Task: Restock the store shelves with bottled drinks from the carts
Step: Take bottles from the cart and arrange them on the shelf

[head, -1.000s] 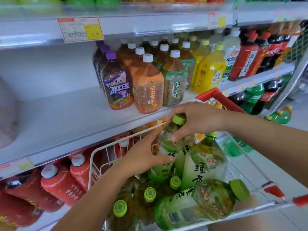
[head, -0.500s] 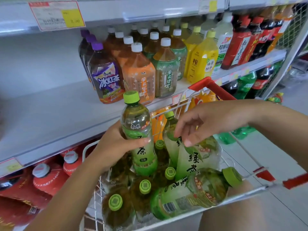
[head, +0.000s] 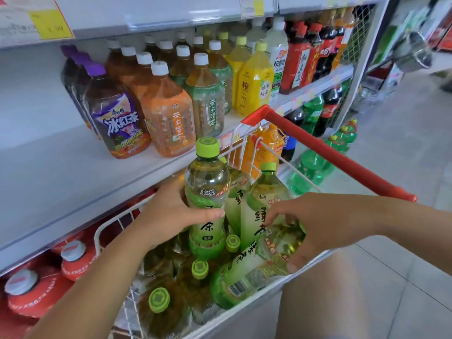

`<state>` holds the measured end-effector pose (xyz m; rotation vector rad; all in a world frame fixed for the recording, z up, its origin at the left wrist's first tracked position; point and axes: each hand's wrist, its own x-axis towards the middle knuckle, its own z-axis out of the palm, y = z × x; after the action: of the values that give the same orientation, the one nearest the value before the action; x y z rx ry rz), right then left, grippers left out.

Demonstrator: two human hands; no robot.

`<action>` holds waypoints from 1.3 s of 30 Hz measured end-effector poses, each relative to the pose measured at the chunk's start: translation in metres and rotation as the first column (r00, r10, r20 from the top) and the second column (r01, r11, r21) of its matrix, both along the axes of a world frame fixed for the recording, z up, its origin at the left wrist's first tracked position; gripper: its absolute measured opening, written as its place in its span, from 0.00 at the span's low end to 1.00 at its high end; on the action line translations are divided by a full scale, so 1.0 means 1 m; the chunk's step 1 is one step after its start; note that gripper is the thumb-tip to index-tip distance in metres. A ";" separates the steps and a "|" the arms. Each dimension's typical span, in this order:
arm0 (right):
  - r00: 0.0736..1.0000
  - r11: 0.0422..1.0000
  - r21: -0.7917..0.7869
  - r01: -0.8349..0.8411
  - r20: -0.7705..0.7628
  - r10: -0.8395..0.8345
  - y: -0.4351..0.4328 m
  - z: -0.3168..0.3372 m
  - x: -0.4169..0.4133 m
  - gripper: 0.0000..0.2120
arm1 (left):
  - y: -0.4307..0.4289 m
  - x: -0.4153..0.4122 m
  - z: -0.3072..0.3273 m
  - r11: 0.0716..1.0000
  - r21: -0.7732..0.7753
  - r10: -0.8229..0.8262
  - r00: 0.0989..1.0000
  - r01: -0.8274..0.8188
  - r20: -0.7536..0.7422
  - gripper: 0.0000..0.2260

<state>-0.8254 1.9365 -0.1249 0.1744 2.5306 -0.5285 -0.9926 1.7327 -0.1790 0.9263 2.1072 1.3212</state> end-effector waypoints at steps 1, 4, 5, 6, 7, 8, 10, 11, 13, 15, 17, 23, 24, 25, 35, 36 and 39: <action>0.996 0.998 -0.019 0.066 -0.056 -0.067 -0.003 -0.001 0.001 0.31 | 0.000 -0.001 0.001 1.000 0.014 -0.003 1.000 0.002 0.007 0.23; 0.947 0.968 -0.148 0.204 -0.222 -0.234 -0.008 -0.003 -0.007 0.27 | 0.000 -0.003 0.003 0.998 0.060 0.010 0.999 -0.012 0.040 0.22; 0.922 0.949 -0.220 0.225 -0.269 -0.280 -0.012 -0.005 -0.013 0.26 | -0.001 -0.004 0.003 0.997 0.072 0.011 0.999 -0.015 0.049 0.22; 0.901 0.931 -0.283 0.229 -0.302 -0.313 -0.018 -0.006 -0.021 0.27 | -0.003 -0.005 0.004 0.996 0.088 0.008 0.998 -0.013 0.057 0.22; 0.885 0.917 -0.328 0.228 -0.323 -0.336 -0.024 -0.008 -0.028 0.30 | -0.005 -0.007 0.005 0.995 0.102 0.010 0.998 -0.016 0.065 0.22; 0.872 0.907 -0.353 0.229 -0.340 -0.352 -0.028 -0.011 -0.037 0.35 | -0.008 -0.007 0.006 0.993 0.117 0.015 0.997 -0.023 0.074 0.22; 0.843 0.890 -0.393 0.231 -0.376 -0.384 -0.033 -0.011 -0.053 0.33 | -0.013 -0.010 0.008 0.985 0.158 0.057 0.992 -0.074 0.110 0.25; 0.828 0.873 -0.436 0.218 -0.391 -0.402 -0.034 -0.008 -0.061 0.29 | -0.017 -0.013 0.008 0.975 0.192 0.086 0.986 -0.112 0.142 0.25; 0.800 0.836 -0.520 0.178 -0.418 -0.431 -0.033 0.001 -0.076 0.26 | -0.025 -0.019 0.010 0.953 0.249 0.127 0.973 -0.174 0.193 0.24; 0.790 0.816 -0.563 0.129 -0.439 -0.427 -0.031 0.011 -0.091 0.27 | -0.032 -0.024 0.012 0.940 0.270 0.147 0.963 -0.207 0.225 0.26; 0.782 0.790 -0.602 0.116 -0.435 -0.446 -0.029 0.013 -0.107 0.30 | -0.039 -0.027 0.013 0.933 0.275 0.169 0.957 -0.232 0.234 0.27; 0.793 0.682 -0.725 0.099 -0.357 -0.494 -0.028 -0.013 -0.137 0.24 | -0.043 -0.028 -0.003 0.918 0.263 0.228 0.936 -0.298 0.268 0.24; 0.801 0.687 -0.720 0.100 -0.351 -0.485 -0.029 -0.016 -0.137 0.23 | -0.041 -0.027 -0.005 0.919 0.252 0.232 0.934 -0.302 0.270 0.24; 0.824 0.706 -0.702 0.090 -0.346 -0.449 -0.029 -0.019 -0.135 0.24 | -0.040 -0.026 -0.006 0.923 0.242 0.234 0.935 -0.300 0.266 0.24; 0.724 0.737 -0.671 0.086 -0.466 -0.509 -0.052 -0.016 -0.136 0.35 | -0.050 -0.032 0.027 0.895 0.303 0.291 0.944 -0.326 0.154 0.28; 0.696 0.730 -0.680 0.072 -0.490 -0.525 -0.054 -0.005 -0.137 0.31 | -0.054 -0.035 0.040 0.884 0.325 0.311 0.942 -0.335 0.126 0.27; 0.594 0.703 -0.707 -0.071 -0.596 -0.540 -0.062 0.042 -0.139 0.23 | -0.070 -0.044 0.081 0.841 0.414 0.377 0.926 -0.349 0.014 0.26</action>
<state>-0.9648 1.8740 -0.0830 0.0236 2.8782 -2.0126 -1.0362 1.6630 -0.0984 0.7517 2.1710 2.0139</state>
